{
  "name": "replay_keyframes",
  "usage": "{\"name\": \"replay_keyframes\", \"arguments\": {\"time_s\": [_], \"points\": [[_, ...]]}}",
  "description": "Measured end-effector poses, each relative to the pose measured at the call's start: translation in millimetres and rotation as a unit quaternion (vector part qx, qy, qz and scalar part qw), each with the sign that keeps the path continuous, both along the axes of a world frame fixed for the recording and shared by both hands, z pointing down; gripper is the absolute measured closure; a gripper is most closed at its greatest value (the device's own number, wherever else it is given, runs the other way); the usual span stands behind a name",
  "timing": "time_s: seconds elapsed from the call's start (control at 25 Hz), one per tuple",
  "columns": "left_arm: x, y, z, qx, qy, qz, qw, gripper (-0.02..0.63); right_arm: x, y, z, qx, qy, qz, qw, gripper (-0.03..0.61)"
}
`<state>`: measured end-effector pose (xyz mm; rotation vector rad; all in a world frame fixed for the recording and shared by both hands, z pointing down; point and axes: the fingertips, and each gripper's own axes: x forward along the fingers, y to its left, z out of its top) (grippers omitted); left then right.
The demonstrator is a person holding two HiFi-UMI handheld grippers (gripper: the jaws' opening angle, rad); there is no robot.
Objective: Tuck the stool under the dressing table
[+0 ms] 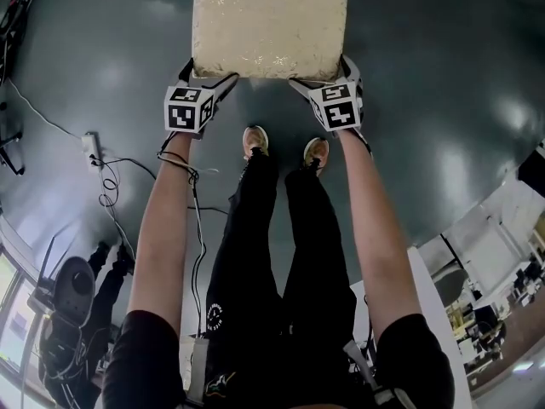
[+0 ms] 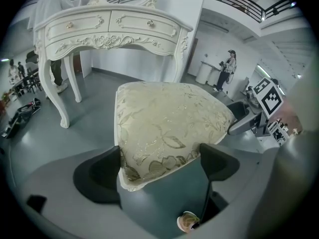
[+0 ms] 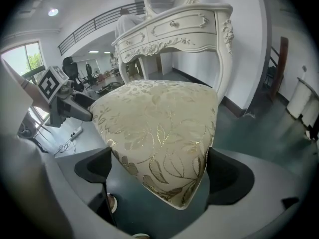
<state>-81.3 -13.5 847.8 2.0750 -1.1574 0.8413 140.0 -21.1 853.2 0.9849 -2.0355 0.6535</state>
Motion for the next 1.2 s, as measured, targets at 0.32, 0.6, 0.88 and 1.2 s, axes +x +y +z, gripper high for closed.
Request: {"name": "replay_keyframes", "arguments": {"time_s": [0.32, 0.6, 0.88, 1.2], "points": [[-31.6, -3.2, -2.6, -0.007, -0.004, -0.001, 1.0, 0.112, -31.9, -3.6, -1.2, -0.005, 0.004, 0.002, 1.0, -0.018], [-74.9, -3.5, 5.2, -0.033, -0.024, -0.011, 0.9991, 0.114, -79.7, -3.7, 1.8, -0.017, -0.009, 0.009, 1.0, -0.018], [-91.8, -6.4, 5.5, -0.039, -0.028, -0.026, 0.9985, 0.114, -95.7, -13.9, -0.6, -0.012, 0.002, -0.008, 1.0, -0.018], [-160.1, -11.3, 4.3, -0.049, -0.029, -0.022, 0.9981, 0.114, -163.9, -17.2, 0.6, -0.029, 0.006, -0.005, 1.0, -0.018]]}}
